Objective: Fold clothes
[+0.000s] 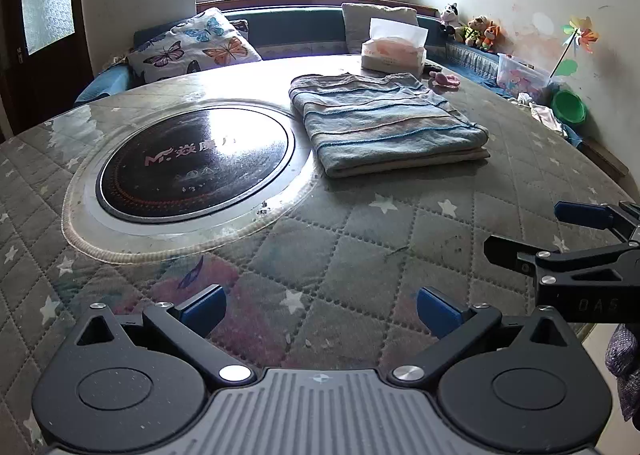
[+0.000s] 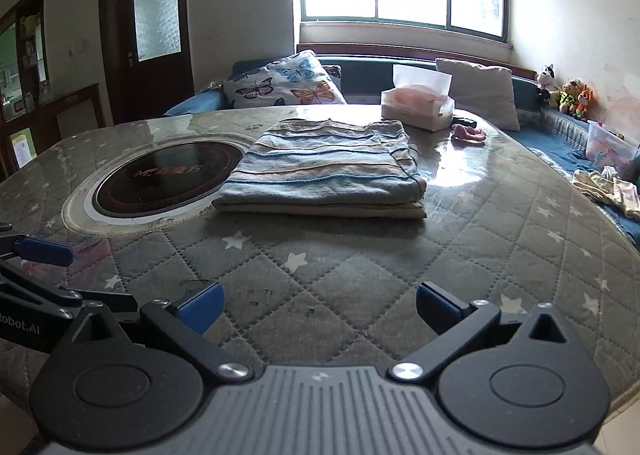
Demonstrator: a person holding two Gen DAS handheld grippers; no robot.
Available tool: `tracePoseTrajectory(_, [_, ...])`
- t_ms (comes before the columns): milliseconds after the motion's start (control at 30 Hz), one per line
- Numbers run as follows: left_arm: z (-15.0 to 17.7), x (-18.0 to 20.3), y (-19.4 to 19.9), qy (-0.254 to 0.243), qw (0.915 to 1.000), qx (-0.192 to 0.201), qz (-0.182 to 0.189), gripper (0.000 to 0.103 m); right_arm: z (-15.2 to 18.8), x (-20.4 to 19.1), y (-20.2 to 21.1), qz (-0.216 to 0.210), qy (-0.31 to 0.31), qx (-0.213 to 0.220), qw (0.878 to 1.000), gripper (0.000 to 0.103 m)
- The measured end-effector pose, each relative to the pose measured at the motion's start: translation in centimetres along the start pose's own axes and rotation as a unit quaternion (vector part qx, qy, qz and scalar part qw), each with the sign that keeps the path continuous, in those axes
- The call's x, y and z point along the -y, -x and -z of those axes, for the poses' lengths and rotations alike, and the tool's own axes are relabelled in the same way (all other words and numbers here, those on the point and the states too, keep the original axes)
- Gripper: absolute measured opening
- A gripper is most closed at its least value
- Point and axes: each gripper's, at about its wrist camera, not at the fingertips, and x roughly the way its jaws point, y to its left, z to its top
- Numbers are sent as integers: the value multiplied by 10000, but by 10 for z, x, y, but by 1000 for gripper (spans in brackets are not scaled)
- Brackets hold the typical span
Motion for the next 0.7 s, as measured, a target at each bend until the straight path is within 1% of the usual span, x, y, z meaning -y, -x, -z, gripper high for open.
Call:
tracePoseTrajectory(200, [4,1,3,26,10000,-1,-70,103,3,-1,4,58,-63,7,10000,103])
tracePoseTrajectory(700, [8,8,7,-17,10000,55,-72,103,7,-1,14,147,-121,59,9998,103])
